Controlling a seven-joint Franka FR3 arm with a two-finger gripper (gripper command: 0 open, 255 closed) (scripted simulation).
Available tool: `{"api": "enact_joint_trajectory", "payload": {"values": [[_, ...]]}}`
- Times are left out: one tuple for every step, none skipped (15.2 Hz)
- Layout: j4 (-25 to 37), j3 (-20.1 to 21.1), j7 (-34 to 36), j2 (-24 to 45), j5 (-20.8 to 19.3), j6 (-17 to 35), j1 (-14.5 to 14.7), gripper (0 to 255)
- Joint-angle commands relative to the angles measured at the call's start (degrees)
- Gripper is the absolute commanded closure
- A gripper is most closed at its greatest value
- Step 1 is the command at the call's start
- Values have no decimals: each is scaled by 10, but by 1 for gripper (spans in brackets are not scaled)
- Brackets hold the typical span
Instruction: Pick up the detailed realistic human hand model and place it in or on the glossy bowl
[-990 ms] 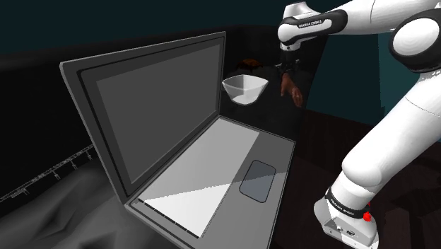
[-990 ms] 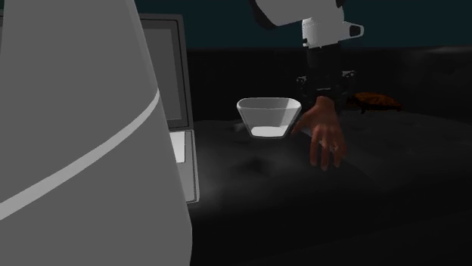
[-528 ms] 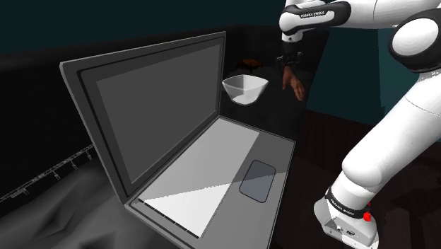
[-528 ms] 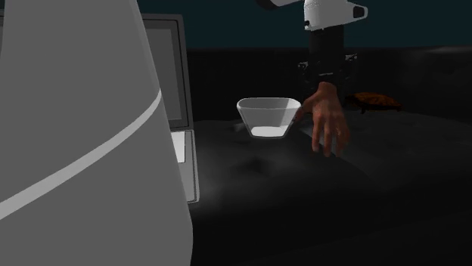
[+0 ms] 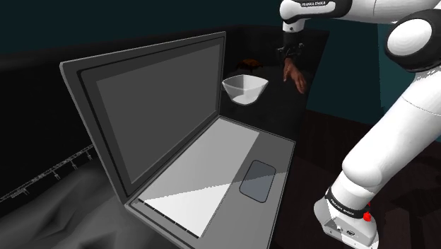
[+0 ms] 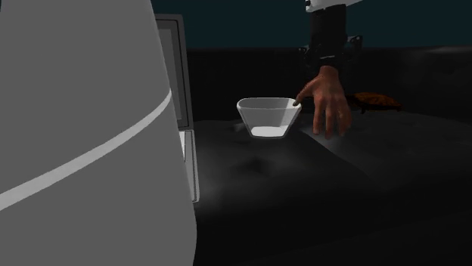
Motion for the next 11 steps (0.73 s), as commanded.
{"api": "enact_joint_trajectory", "payload": {"values": [[28, 8, 13, 21, 4, -11, 7, 255], [48, 13, 21, 37, 7, -16, 12, 255], [68, 17, 28, 53, 10, -22, 16, 255], [89, 22, 36, 70, 12, -28, 20, 255], [112, 26, 43, 87, 15, -35, 25, 255], [135, 30, 51, 105, 17, -42, 29, 255], [161, 33, 57, 124, 20, -51, 33, 255], [188, 37, 64, 144, 22, -59, 37, 255], [217, 40, 70, 165, 24, -69, 42, 255], [248, 43, 77, 187, 26, -80, 46, 255], [282, 46, 82, 210, 28, -92, 50, 255]]}}
